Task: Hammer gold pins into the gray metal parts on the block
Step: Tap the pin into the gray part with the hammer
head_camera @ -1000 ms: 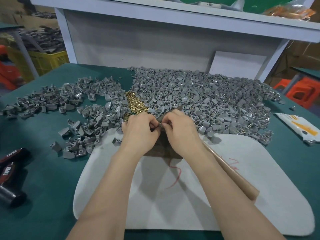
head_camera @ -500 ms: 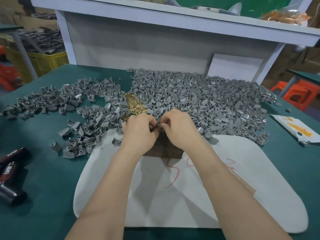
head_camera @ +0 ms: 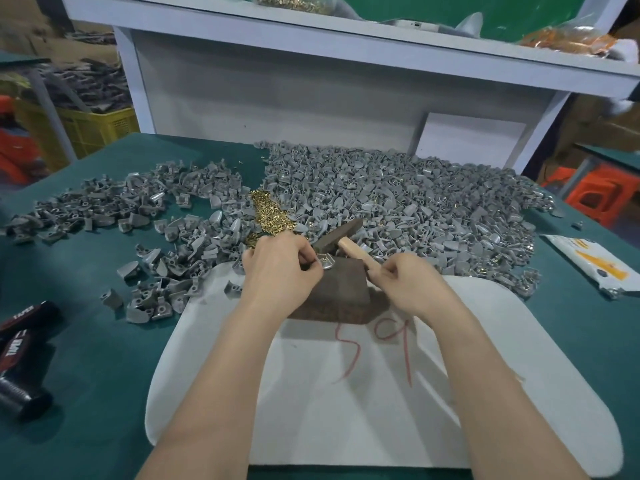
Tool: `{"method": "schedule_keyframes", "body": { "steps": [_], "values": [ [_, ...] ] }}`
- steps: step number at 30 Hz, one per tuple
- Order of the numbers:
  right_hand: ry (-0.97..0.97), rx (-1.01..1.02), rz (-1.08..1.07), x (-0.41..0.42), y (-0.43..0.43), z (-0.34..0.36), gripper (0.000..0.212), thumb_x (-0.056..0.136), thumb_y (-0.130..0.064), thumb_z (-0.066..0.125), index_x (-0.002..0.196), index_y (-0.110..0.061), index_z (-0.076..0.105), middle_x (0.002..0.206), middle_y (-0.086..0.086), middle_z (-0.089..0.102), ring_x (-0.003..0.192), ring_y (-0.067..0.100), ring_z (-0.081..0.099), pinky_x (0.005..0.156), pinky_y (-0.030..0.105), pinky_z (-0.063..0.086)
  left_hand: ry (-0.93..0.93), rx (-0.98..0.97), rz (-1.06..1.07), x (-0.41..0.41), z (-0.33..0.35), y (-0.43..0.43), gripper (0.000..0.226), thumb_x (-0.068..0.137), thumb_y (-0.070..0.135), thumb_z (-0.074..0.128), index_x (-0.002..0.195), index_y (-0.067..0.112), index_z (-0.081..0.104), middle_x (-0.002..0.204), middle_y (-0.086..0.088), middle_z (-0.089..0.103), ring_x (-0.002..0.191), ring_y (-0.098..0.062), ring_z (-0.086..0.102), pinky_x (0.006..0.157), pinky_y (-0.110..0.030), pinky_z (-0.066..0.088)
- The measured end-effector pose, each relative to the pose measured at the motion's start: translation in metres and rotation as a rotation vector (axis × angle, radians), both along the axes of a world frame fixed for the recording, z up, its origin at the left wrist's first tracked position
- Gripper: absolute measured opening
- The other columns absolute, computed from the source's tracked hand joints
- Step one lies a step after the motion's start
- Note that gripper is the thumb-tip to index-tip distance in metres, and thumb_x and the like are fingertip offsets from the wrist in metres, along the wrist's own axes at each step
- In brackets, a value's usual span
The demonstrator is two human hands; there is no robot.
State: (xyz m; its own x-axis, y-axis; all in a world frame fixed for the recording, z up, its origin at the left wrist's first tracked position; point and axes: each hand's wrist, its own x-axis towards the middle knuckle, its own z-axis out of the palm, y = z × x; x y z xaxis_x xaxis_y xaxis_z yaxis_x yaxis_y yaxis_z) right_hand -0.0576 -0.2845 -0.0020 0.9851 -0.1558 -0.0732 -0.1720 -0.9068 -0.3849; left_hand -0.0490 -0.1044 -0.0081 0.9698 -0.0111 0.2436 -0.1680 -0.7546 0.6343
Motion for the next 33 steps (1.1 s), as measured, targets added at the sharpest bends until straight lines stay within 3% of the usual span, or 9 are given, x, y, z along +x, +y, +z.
{"method": "schedule_keyframes", "body": {
  "steps": [5,9,12,15,17,21,26,31,33],
  "values": [
    [-0.198,0.175,0.023,-0.014,-0.008,0.015,0.013,0.094,-0.026,0.052,0.103,-0.016,0.049,0.083,0.001,0.065,0.058,0.018,0.066,0.059,0.032,0.051,0.0,0.004,-0.002,0.0,0.0,0.0,0.01,0.084,0.028,0.065,0.074,0.026,0.063,0.087,0.011,0.062,0.099,-0.02,0.054,0.092,-0.039,0.033],
    [-0.449,0.019,0.126,-0.037,-0.01,0.027,0.049,0.093,-0.024,0.053,0.136,-0.045,0.041,0.092,-0.006,0.063,0.075,0.021,0.06,0.065,0.028,0.043,0.008,0.016,-0.011,0.0,0.002,0.001,0.011,0.084,0.026,0.065,0.074,0.025,0.062,0.088,0.009,0.063,0.101,-0.022,0.054,0.095,-0.042,0.036],
    [-0.622,0.097,0.168,-0.057,-0.004,0.03,0.057,0.091,-0.024,0.057,0.133,-0.056,0.037,0.098,-0.007,0.069,0.072,0.016,0.06,0.067,0.027,0.047,0.002,-0.018,-0.026,-0.002,0.002,0.002,0.019,0.084,0.025,0.068,0.069,0.027,0.056,0.08,0.009,0.061,0.099,-0.023,0.057,0.095,-0.043,0.037],
    [-0.525,-0.01,0.305,-0.07,0.001,0.03,0.067,0.09,-0.024,0.058,0.116,-0.077,0.027,0.114,-0.014,0.066,0.087,0.012,0.062,0.073,0.025,0.049,-0.004,-0.026,-0.022,-0.003,0.002,0.002,0.019,0.082,0.023,0.07,0.07,0.028,0.057,0.08,0.01,0.059,0.098,-0.023,0.057,0.094,-0.042,0.038],
    [-0.431,-0.097,0.284,-0.07,0.002,0.028,0.06,0.091,-0.029,0.053,0.121,-0.075,0.027,0.112,-0.014,0.066,0.088,0.015,0.062,0.073,0.027,0.049,-0.012,-0.032,-0.021,-0.004,0.003,0.002,0.015,0.082,0.023,0.07,0.072,0.028,0.06,0.08,0.01,0.059,0.098,-0.023,0.057,0.093,-0.043,0.04],
    [-0.731,0.043,0.223,-0.069,0.0,0.028,0.057,0.091,-0.02,0.056,0.135,-0.051,0.038,0.112,-0.015,0.066,0.084,0.012,0.064,0.074,0.023,0.049,-0.012,-0.003,-0.028,-0.005,0.004,0.0,0.015,0.084,0.022,0.069,0.07,0.026,0.064,0.071,0.013,0.057,0.093,-0.022,0.06,0.094,-0.046,0.042],
    [-0.404,-0.088,0.27,-0.07,-0.001,0.023,0.056,0.092,-0.028,0.052,0.128,-0.066,0.031,0.115,-0.014,0.065,0.091,0.013,0.061,0.078,0.026,0.048,0.01,-0.019,-0.003,-0.005,0.005,0.0,0.017,0.083,0.024,0.069,0.071,0.03,0.059,0.077,0.011,0.059,0.099,-0.023,0.059,0.097,-0.046,0.041],
    [-0.75,0.074,0.238,-0.073,0.001,0.025,0.056,0.092,-0.021,0.056,0.136,-0.05,0.037,0.112,-0.017,0.064,0.083,0.011,0.062,0.069,0.029,0.05,0.008,0.004,-0.015,-0.003,0.003,0.0,0.013,0.084,0.025,0.069,0.072,0.027,0.065,0.073,0.011,0.059,0.093,-0.021,0.06,0.093,-0.045,0.044],
    [-0.632,0.054,0.27,-0.074,-0.001,0.024,0.057,0.092,-0.022,0.055,0.135,-0.054,0.035,0.116,-0.022,0.061,0.089,0.007,0.061,0.075,0.026,0.049,0.017,-0.005,-0.002,-0.002,0.004,0.0,0.01,0.083,0.024,0.069,0.074,0.028,0.066,0.074,0.011,0.059,0.095,-0.021,0.059,0.095,-0.044,0.043]
  ]
}}
